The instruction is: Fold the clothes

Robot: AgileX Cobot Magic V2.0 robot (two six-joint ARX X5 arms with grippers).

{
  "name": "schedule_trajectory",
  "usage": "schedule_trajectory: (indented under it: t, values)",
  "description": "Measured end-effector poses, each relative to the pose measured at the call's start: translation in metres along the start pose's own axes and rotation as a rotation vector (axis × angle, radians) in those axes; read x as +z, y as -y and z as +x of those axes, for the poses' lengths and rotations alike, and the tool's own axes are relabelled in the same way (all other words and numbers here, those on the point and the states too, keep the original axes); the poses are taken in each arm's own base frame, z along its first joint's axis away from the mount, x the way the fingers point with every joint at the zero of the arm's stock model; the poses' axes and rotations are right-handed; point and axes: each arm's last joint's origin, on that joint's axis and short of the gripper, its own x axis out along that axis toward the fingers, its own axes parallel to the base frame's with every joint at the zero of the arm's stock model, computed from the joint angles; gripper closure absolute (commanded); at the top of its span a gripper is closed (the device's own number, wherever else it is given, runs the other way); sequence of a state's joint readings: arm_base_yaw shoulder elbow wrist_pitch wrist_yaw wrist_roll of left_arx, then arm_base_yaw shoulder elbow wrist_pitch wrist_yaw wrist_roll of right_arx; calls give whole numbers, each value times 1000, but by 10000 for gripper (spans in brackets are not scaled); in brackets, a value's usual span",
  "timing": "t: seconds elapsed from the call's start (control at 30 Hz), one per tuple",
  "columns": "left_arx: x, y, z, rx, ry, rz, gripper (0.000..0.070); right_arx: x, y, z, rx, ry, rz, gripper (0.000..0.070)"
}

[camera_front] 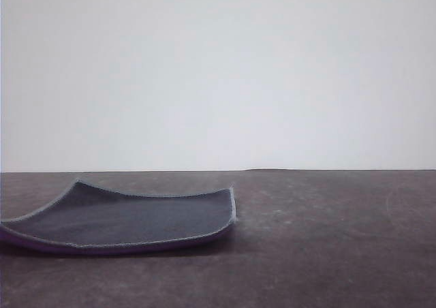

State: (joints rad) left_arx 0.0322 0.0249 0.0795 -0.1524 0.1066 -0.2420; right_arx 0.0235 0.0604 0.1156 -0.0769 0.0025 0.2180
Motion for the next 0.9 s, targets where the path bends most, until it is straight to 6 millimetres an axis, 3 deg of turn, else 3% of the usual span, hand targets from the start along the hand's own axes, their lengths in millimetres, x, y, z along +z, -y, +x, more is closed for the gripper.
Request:
schedule_trajectory:
  t: [0.2,0.33,0.47,0.7,0.9]
  values:
    - [44,11,-4,-14,65,-56,696,58,-14,5,31,-5,7,694]
    - [73,17,5,3,7,-73,696,91,-22,28,51,-93,-2,694]
    - [102,22,23,33,-103,-66,694,111,-30,62,132,-213,3,694]
    - [142,26,77,73,-307,0,695,108,-40,125,307,-498,42,694]
    - [140,22,121,61,-496,34,695,78,-43,154,342,-657,35,694]
